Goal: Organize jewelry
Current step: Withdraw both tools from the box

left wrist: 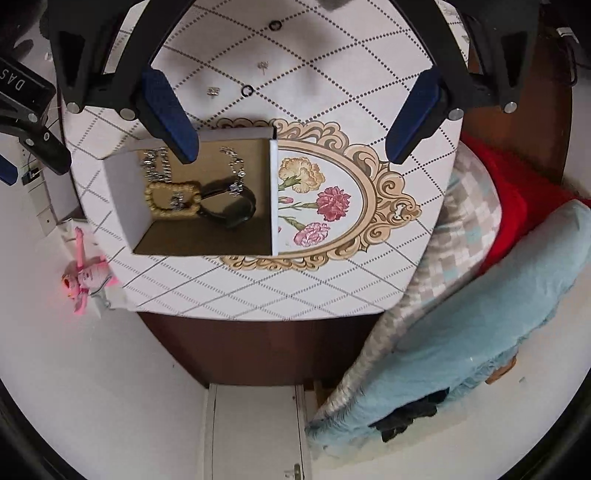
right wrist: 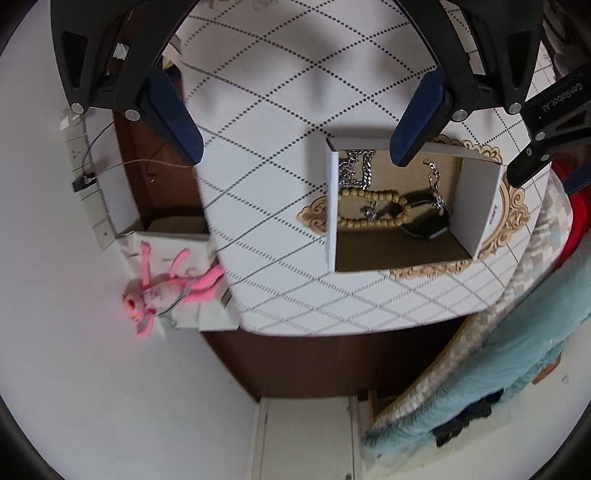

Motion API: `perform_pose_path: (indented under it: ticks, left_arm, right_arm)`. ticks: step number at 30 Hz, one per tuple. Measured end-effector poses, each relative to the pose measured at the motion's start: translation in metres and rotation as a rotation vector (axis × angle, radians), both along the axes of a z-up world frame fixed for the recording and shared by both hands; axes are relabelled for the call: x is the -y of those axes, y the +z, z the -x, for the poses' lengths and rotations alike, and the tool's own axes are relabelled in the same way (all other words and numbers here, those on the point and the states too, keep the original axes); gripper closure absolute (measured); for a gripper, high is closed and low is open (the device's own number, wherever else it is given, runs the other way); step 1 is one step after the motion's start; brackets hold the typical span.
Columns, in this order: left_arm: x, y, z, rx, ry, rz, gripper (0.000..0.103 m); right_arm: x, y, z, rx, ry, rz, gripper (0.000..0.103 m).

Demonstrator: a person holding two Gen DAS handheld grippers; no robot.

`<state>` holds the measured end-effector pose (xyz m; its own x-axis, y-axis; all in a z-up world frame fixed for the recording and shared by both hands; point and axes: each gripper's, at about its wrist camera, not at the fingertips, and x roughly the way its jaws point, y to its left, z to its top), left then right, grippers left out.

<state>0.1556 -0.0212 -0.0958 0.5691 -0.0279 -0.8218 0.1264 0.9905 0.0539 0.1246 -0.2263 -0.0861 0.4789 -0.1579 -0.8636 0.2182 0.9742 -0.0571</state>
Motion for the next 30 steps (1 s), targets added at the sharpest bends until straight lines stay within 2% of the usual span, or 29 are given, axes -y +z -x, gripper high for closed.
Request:
perform_pose_path:
  ticks: [10,17,20,25,30]
  left_arm:
    - [0.005,0.052,0.039,0.092,-0.036,0.047,0.0]
    - [0.009,0.067,0.055,0.103,-0.026,0.037,0.0]
    - [0.01,0.062,0.057,0.101,0.006,0.0,0.0]
    - [-0.003,0.032,0.048,0.033,0.046,0.035,0.0]
    - [-0.031,-0.025,0.033,-0.108,0.096,0.002,0.0]
  right_arm:
    - [0.003,0.065,0.047,0.136,-0.021,0.017,0.001]
    - [0.002,0.09,0.07,0.181,-0.024,-0.005,0.001]
    - [-0.001,0.093,0.075,0.182,-0.021,-0.023,0.001]
    - [0.002,0.077,0.074,0.141,-0.019,-0.051,0.001]
    - [0.002,0.022,0.061,0.026,0.024,-0.182,0.001]
